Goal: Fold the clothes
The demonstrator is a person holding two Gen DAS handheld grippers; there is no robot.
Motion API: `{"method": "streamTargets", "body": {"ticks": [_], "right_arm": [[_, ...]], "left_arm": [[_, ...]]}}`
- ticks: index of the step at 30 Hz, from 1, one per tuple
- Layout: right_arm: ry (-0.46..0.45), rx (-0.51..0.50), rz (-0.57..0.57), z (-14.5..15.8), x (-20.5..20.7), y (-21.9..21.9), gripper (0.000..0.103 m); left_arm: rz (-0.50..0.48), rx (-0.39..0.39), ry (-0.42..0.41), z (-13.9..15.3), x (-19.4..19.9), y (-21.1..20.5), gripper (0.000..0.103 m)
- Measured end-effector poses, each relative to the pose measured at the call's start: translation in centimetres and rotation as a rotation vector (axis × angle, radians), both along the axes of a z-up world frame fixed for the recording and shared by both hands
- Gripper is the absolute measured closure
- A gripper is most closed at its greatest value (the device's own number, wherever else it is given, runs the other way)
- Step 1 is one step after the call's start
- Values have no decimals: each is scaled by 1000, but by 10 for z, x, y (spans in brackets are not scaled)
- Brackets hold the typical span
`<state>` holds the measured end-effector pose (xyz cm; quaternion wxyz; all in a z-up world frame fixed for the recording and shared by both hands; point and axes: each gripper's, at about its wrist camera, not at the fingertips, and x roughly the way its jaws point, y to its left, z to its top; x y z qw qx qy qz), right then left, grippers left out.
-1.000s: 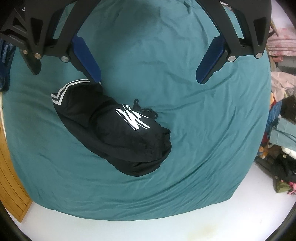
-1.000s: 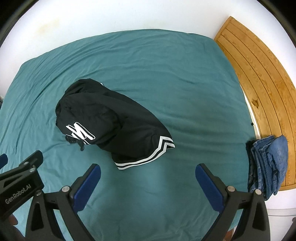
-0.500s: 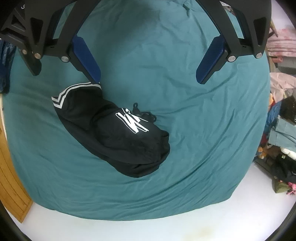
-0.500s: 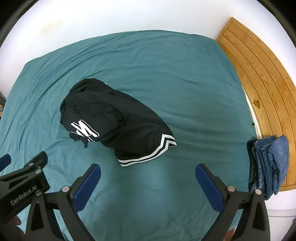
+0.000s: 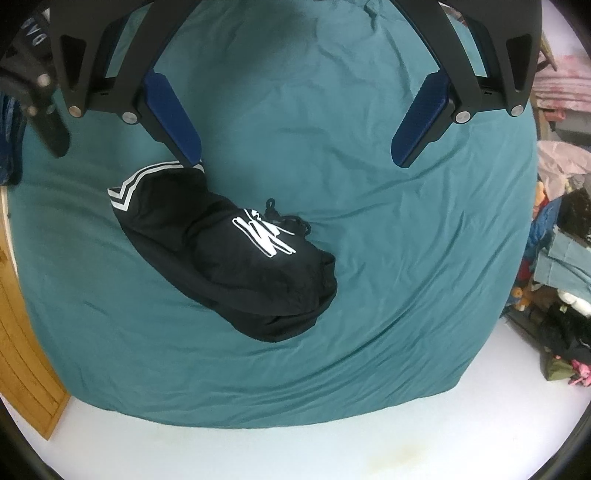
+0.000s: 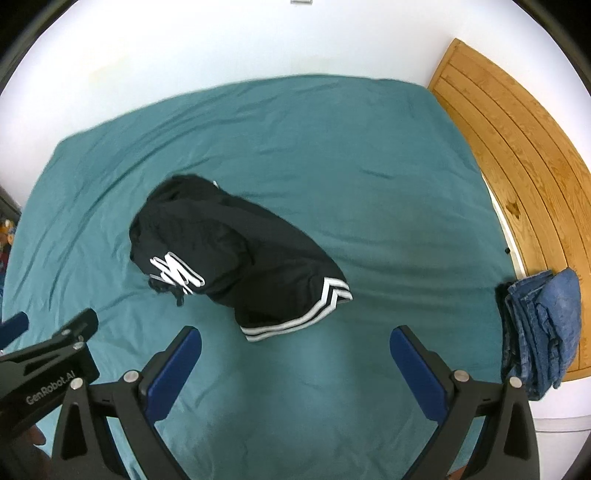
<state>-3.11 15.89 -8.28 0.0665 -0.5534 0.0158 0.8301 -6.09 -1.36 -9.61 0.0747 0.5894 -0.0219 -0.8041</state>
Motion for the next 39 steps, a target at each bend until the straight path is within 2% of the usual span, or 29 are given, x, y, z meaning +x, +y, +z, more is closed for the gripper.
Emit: {"method": "streamTargets", "body": {"ticks": [2, 3, 5, 6, 10, 12, 16, 19, 22, 24, 25, 28, 32, 33, 34, 35, 37, 39], "right_arm": [[36, -29, 22, -2, 0, 7, 0], [55, -39, 43, -5, 0, 12, 0], [67, -9, 80, -16, 2, 17, 0], [79, 40, 97, -23, 4, 20, 0], [59, 202, 175, -64, 16, 28, 0], [24, 226, 207, -91, 22, 37, 0], [-63, 177, 211, -148, 33, 64, 0], [-82, 234, 222, -186, 47, 75, 0], [-95, 294, 198, -208, 51, 83, 0], [-98, 286, 165, -218, 52, 91, 0], [-93, 266, 145, -221, 53, 94, 0], [-68, 247, 97, -218, 49, 100, 0], [-41, 273, 69, -216, 36, 99, 0], [-36, 279, 65, -215, 33, 98, 0], [-31, 285, 62, -213, 30, 98, 0], [-25, 291, 59, -213, 27, 97, 0], [-15, 305, 57, -212, 22, 96, 0], [-9, 321, 59, -212, 19, 94, 0]], "left_arm": [[-39, -14, 40, -3, 3, 2, 0], [-69, -45, 61, -8, 5, 4, 0], [-137, -217, 123, -23, 12, 16, 0], [-180, -322, 164, -35, 17, 25, 0], [-437, -627, 281, -112, 46, 66, 0], [-588, -716, 302, -163, 63, 90, 0], [-889, -867, 346, -263, 88, 133, 0], [-999, -871, 348, -308, 82, 156, 0], [-1088, -880, 319, -343, 65, 175, 0], [-1116, -815, 380, -337, 53, 186, 0], [-1131, -799, 381, -336, 46, 190, 0], [-1168, -761, 366, -335, 28, 199, 0], [-1180, -706, 315, -333, 5, 206, 2], [-1186, -691, 302, -331, 1, 208, 23], [-1186, -681, 275, -333, 1, 211, 84], [-1174, -674, 242, -335, -5, 210, 94], [-1153, -637, 186, -337, -16, 206, 94], [-1127, -615, 183, -329, -21, 197, 95]]}}
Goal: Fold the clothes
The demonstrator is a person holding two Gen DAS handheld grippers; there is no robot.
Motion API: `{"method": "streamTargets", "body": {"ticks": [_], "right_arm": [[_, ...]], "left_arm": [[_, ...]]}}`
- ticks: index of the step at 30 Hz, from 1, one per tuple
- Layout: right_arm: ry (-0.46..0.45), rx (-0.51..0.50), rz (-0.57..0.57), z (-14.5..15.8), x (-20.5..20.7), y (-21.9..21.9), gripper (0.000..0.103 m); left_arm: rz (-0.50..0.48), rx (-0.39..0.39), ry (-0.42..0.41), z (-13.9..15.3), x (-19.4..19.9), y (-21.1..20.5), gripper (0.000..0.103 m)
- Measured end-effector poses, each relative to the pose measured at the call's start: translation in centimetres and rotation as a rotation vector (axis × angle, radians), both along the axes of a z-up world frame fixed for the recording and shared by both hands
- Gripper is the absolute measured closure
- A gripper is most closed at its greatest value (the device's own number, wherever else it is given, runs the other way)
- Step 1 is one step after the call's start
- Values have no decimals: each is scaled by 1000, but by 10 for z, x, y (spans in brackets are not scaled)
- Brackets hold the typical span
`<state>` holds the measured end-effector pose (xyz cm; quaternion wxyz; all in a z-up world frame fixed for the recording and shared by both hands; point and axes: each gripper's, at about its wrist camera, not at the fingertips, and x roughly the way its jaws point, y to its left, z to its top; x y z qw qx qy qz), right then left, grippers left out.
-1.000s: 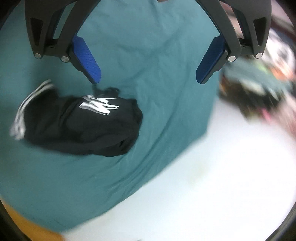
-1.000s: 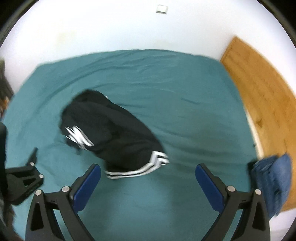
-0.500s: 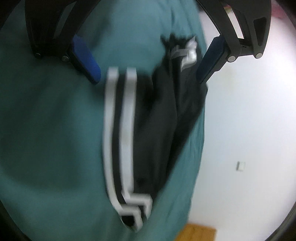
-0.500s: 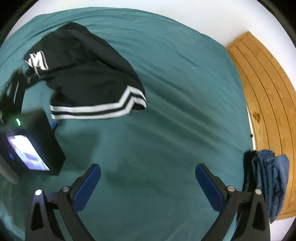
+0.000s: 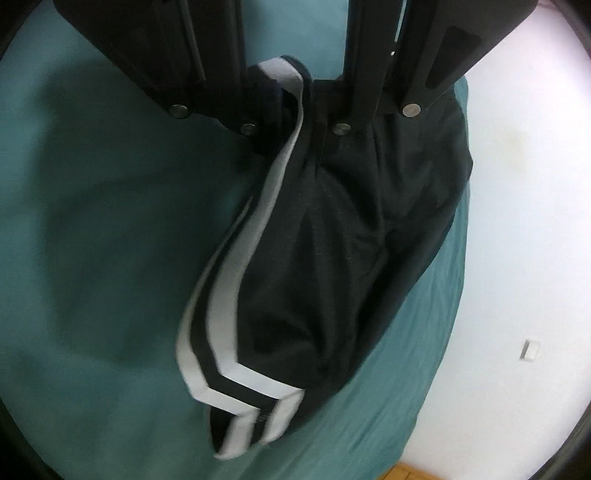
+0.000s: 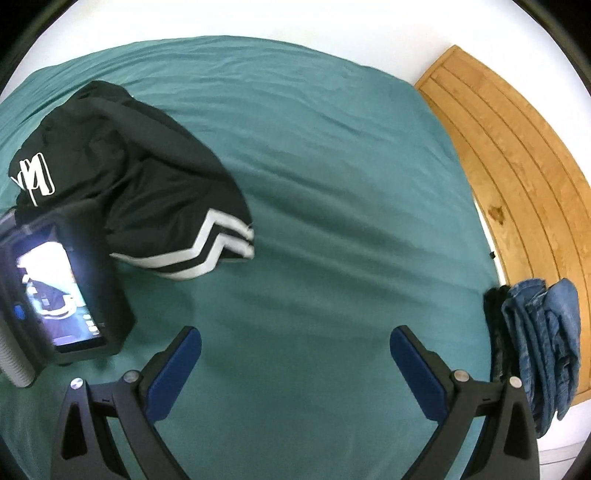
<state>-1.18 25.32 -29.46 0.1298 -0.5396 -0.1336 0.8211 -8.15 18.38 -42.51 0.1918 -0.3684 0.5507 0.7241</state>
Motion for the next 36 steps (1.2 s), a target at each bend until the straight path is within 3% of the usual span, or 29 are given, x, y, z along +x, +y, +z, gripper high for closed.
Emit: {"method": "streamTargets", "body": {"ticks": [5, 10, 15, 17, 20, 22, 24, 26, 27, 28, 30, 34, 35, 36], "right_arm": [[11, -3, 19, -2, -5, -7, 0], [24, -47, 51, -5, 2, -23, 0], [20, -99, 139, -19, 9, -57, 0], [5, -116, 191, -26, 11, -75, 0], [0, -89, 293, -36, 16, -114, 0], [23, -59, 372, -39, 18, -139, 0], [86, 23, 521, -44, 23, -171, 0], [160, 155, 689, -55, 28, -202, 0], [206, 227, 794, -62, 34, -217, 1], [252, 300, 900, -69, 41, -233, 1], [319, 410, 1097, -85, 55, -256, 1], [347, 556, 1286, -120, 66, -282, 1], [337, 540, 1290, -119, 63, -284, 1], [324, 519, 1293, -118, 60, -285, 10]], "left_arm": [[76, 83, 4, 30, -6, -29, 95], [216, 162, 76, 79, 34, -110, 95], [406, 93, 76, 102, 92, -242, 95], [485, 43, 48, 97, 113, -282, 95], [563, -84, 13, 62, 151, -348, 95], [615, -149, 20, 54, 160, -383, 95], [670, -189, 41, 56, 164, -408, 95], [663, -200, 56, 62, 169, -407, 88], [623, -220, 74, 58, 187, -395, 80], [580, -242, 94, 53, 207, -381, 55], [514, -227, 99, 61, 227, -357, 19], [428, -109, 43, 62, 243, -315, 16], [414, -111, 35, 55, 231, -302, 16], [400, -115, 28, 48, 218, -289, 16]]}}
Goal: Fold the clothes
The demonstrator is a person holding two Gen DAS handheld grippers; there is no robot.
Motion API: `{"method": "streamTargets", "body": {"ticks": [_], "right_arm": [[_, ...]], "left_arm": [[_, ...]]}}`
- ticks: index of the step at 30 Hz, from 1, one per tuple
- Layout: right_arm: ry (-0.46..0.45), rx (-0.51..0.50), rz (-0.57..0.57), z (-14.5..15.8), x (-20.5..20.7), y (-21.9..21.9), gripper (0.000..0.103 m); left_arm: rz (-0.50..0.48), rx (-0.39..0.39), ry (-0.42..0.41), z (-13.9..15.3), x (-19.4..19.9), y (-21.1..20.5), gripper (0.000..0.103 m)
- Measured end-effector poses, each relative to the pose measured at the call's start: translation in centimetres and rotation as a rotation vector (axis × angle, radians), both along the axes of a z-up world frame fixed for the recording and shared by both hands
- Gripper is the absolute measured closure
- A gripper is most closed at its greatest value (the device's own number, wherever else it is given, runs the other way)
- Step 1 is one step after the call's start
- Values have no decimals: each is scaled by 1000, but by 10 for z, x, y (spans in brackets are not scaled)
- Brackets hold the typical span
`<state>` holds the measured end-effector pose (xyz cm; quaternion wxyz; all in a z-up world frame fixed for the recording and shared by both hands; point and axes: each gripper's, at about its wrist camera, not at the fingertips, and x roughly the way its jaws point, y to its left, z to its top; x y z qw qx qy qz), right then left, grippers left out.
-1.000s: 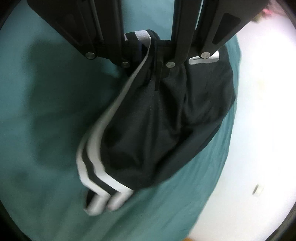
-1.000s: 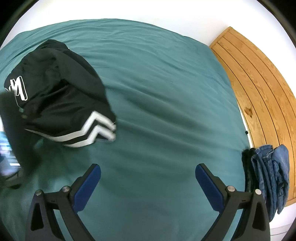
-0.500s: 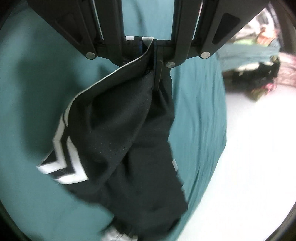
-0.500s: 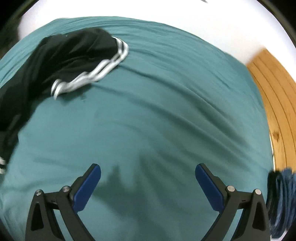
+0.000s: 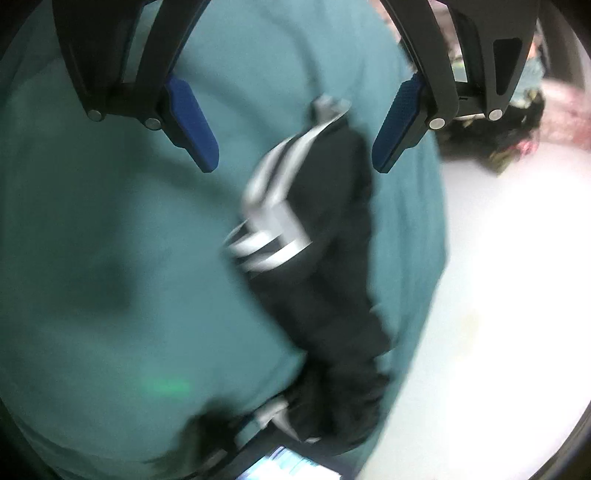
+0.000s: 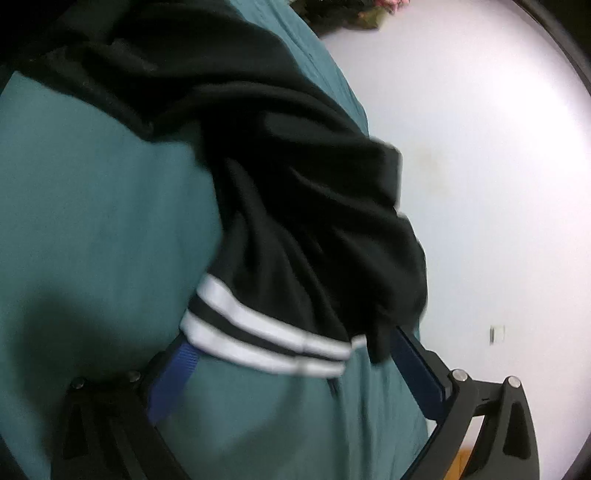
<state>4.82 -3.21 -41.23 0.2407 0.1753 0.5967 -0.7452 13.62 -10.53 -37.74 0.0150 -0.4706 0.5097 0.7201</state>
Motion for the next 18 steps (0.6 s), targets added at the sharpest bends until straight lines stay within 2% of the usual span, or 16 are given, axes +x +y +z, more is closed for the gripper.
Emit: {"method": "streamTargets", "body": {"ticks": [1, 2, 3, 5, 6, 8, 10, 14, 18], "right_arm": [[-22, -8, 0, 2, -3, -2, 23], [-43, -16, -1, 3, -7, -3, 72], [-67, 9, -50, -1, -14, -4, 97], [-125, -16, -98, 1, -21, 0, 97], [-174, -75, -126, 9, -21, 6, 97], [-203, -165, -164, 28, -14, 18, 97], [-211, -252, -183, 56, 9, 40, 97], [-285, -368, -239, 109, 74, 95, 97], [-427, -379, -322, 156, 156, 133, 99]], "left_arm": [[-13, -3, -8, -7, -13, 13, 16], [9, 22, -14, -10, -21, 33, 16], [34, 50, -19, -12, -28, 54, 20], [125, 174, -52, -10, -56, 43, 55], [179, 218, -67, -7, -67, 35, 91], [265, 298, -75, 3, -81, 21, 91], [280, 345, -49, 19, -74, 16, 92], [233, 394, -25, 56, -22, 20, 93], [207, 460, -40, 63, 30, 39, 93]]}}
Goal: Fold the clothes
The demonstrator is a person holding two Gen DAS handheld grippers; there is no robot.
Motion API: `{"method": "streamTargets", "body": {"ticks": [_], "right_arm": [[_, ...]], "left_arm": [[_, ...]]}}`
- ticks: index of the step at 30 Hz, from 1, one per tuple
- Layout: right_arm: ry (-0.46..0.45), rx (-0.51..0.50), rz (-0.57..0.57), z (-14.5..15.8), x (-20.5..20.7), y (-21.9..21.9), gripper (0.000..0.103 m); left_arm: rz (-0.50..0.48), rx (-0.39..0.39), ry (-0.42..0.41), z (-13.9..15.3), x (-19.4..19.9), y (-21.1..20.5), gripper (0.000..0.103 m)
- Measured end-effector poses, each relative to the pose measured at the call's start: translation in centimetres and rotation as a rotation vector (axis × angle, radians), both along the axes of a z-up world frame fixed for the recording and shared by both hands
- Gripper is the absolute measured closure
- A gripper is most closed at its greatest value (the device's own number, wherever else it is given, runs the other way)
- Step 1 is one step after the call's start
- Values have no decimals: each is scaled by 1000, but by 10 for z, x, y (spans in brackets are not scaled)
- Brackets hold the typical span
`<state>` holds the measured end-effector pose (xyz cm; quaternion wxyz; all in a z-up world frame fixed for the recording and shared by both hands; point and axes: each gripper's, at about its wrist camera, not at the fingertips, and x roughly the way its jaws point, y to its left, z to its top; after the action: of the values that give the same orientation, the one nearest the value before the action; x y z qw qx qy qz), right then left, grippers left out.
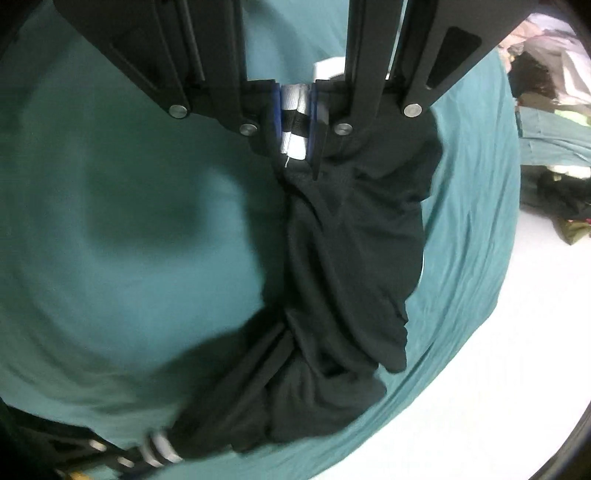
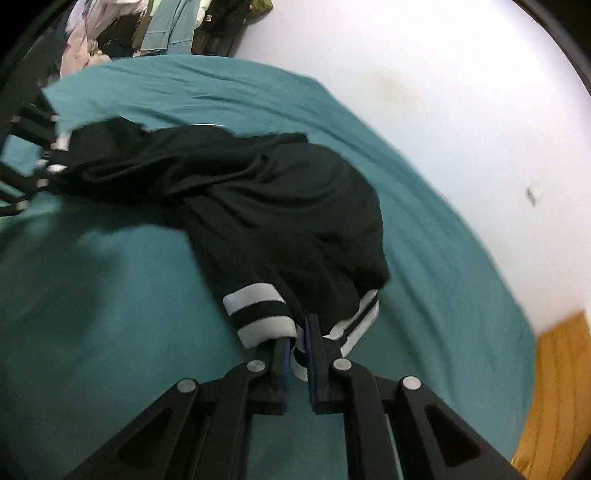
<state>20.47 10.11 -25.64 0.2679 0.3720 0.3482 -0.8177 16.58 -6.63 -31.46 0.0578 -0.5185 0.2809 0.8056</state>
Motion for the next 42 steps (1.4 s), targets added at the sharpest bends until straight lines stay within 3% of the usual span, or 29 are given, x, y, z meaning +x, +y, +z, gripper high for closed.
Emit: {"method": "streamTargets", "body": {"ticks": [2, 5, 7, 8, 9, 10, 11, 12, 15, 17, 18, 22, 23, 24, 25, 26, 27, 29, 30, 33, 35, 37, 40, 42], "right_arm": [[-142, 19, -32, 2, 29, 12, 99], [-359, 74, -62, -4, 51, 16, 99], [-483, -14, -135, 3, 14, 19, 98], [-544, -63, -174, 6, -6, 21, 86], [-604, -113, -212, 10, -26, 23, 56], [-600, -154, -233, 10, -57, 18, 38], [-587, -193, -251, 10, -89, 12, 15], [-573, -233, -269, 10, -121, 5, 12], [-531, -352, -324, 9, -218, -13, 12], [-521, -377, -365, -6, -277, -32, 12], [-550, -404, -398, -20, -313, -43, 12], [-707, -413, -430, -64, -385, -71, 12], [-769, -396, -421, -77, -394, -78, 18], [-833, -378, -411, -91, -402, -85, 55], [-828, -369, -417, -94, -399, -85, 83], [-814, -360, -425, -97, -394, -84, 88], [-747, -391, -442, -87, -384, -74, 90], [-633, -478, -500, -61, -361, -40, 92], [-589, -524, -537, -48, -349, -19, 92], [-473, -634, -675, -15, -317, 54, 93], [-433, -619, -761, -8, -301, 91, 93], [-417, -580, -842, -8, -293, 125, 93], [-629, -446, -939, -34, -273, 164, 91], [-640, -375, -956, -33, -264, 175, 88]], "left_arm": [[3, 46, -37, 4, 36, 13, 94], [-31, 73, -170, -2, 65, 16, 94], [-44, 47, -211, 3, 76, 14, 89], [-39, 52, -207, 10, 72, 9, 89], [-34, 59, -200, 18, 68, 3, 78], [6, 82, -175, 34, 67, -1, 50], [49, 108, -147, 50, 67, -5, 34], [94, 144, -130, 49, 36, -29, 14], [284, 287, -62, 44, -62, -92, 13], [391, 361, -57, 22, -128, -127, 13], [423, 386, -69, 5, -163, -139, 13], [514, 500, -136, -59, -287, -176, 13], [515, 557, -162, -69, -300, -177, 13], [513, 617, -187, -77, -312, -177, 13], [512, 676, -213, -86, -323, -177, 17], [508, 697, -225, -92, -325, -173, 25], [503, 714, -236, -97, -325, -170, 64], [510, 730, -223, -104, -321, -167, 74], [515, 744, -199, -101, -314, -169, 90], [518, 787, -65, -73, -287, -186, 92], [497, 790, 39, -47, -269, -196, 93], [508, 752, 74, -36, -256, -204, 94], [512, 658, 7, -53, -246, -213, 93], [505, 595, -79, -66, -230, -216, 90]]}}
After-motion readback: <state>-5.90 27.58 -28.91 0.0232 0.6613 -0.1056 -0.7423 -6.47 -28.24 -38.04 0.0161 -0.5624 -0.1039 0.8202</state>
